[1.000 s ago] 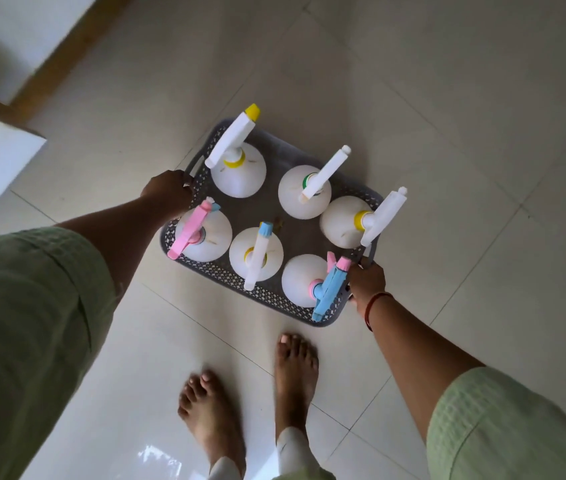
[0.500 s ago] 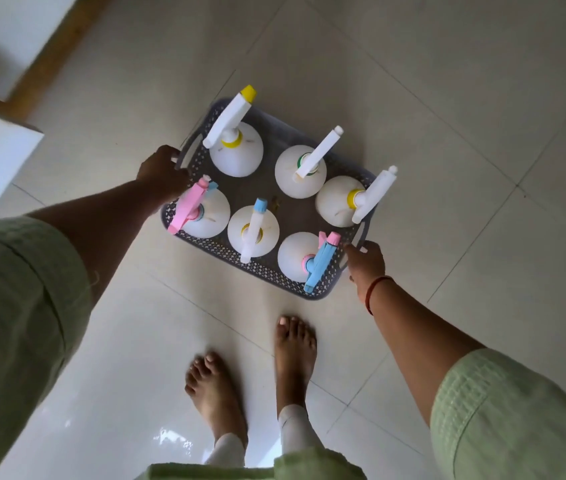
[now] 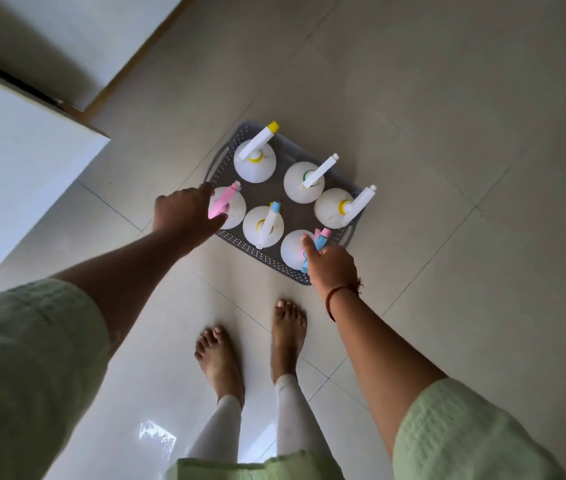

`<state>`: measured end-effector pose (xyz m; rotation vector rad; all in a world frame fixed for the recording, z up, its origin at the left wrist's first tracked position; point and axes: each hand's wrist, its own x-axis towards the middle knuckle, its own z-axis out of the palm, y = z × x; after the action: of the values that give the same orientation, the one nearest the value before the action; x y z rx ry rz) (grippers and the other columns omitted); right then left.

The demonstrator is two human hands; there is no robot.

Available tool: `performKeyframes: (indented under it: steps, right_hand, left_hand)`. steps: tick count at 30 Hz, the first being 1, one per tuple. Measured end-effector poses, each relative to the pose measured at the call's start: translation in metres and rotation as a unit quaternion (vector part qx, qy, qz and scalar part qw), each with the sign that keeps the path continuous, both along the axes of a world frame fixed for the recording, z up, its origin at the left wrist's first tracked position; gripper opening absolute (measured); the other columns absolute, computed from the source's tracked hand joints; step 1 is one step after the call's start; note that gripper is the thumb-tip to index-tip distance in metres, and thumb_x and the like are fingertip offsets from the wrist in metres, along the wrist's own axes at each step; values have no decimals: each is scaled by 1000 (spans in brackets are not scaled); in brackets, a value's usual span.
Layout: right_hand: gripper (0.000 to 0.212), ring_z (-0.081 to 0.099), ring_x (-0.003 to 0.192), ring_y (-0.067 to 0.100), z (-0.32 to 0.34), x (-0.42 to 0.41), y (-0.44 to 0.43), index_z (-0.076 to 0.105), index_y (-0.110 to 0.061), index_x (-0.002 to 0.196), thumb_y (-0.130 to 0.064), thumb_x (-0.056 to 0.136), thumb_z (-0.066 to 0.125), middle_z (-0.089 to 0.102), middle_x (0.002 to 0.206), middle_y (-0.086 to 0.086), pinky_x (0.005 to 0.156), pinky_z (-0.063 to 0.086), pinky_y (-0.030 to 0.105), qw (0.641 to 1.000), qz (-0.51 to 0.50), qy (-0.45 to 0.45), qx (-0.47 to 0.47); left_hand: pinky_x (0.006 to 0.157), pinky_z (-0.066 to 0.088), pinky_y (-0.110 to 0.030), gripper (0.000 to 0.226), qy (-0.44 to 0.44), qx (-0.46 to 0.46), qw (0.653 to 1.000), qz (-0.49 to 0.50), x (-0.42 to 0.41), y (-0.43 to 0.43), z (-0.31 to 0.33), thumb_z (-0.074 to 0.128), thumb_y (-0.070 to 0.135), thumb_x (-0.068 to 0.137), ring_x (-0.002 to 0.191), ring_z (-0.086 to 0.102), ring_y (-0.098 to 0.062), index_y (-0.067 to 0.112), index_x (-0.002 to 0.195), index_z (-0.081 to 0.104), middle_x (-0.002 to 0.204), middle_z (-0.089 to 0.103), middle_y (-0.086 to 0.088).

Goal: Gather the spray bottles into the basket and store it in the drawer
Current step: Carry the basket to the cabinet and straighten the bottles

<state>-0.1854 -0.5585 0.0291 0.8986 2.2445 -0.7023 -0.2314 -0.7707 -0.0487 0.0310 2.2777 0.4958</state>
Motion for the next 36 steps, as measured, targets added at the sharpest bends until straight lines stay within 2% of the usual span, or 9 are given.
performKeyframes:
  steps: [2,4,13,18,22,24,28,32,36]
  right_hand:
    - [60,64,101,34,-4,-7,-2,67,-2,104,-54,93,40,69,107,18,70,41,31,999,-4,-1,35]
    - [58,64,102,35,-7,-11,0,64,-1,108,-52,93,41,68,110,18,70,40,31,998,2,-10,68]
    - [48,62,104,36,-14,-4,11,62,-3,107,-44,96,39,68,112,18,80,48,36,994,67,-31,83]
    - [56,63,102,35,-17,-4,5,62,-4,106,-53,95,37,69,109,17,81,49,38,997,28,-38,58]
    - [78,67,95,31,-16,-3,5,65,-5,103,-72,86,30,71,104,15,81,55,39,996,-39,-70,28]
    - [77,66,95,31,-16,-6,8,66,-4,102,-71,87,31,71,103,15,77,51,36,995,-47,-77,28]
    - [70,66,99,33,-21,-12,13,64,-1,106,-63,91,36,70,107,17,78,50,35,995,-44,-84,23]
    - [58,64,103,33,-28,-14,17,62,-2,109,-51,95,36,69,111,17,85,50,37,996,-39,-74,27]
    - [60,65,102,32,-29,-13,19,63,-4,108,-56,94,36,70,109,16,85,49,37,996,-30,-82,7]
  left_hand:
    - [72,41,-35,39,101,-97,990,-5,-74,-1,91,56,42,87,86,65,-34,15,116,56,95,70,-13]
    - [74,39,-35,36,146,-138,979,-22,-36,-3,82,56,40,88,86,65,-34,15,113,57,95,70,-12]
    - [61,35,-29,34,114,-149,982,-27,-38,-2,68,52,41,89,67,51,-28,10,92,66,76,61,-8]
    - [77,44,-40,60,141,-117,983,-14,-42,-5,75,59,53,83,100,55,-35,10,123,52,112,59,-15]
    - [87,42,-42,64,240,24,970,-11,-27,9,93,53,50,81,108,51,-35,15,134,43,119,53,-14]
    - [84,45,-38,61,193,55,979,-41,-12,33,99,55,48,83,108,56,-32,16,134,46,116,60,-11]
    - [82,47,-38,71,77,-60,994,-51,5,68,78,63,48,82,109,60,-33,10,136,37,122,62,-13]
    - [71,40,-32,35,73,-95,989,-87,5,73,55,55,34,90,94,65,-35,7,113,53,104,68,-14]
    - [73,48,-34,32,86,-89,986,-111,2,66,54,55,29,90,89,66,-35,7,114,54,102,68,-14]
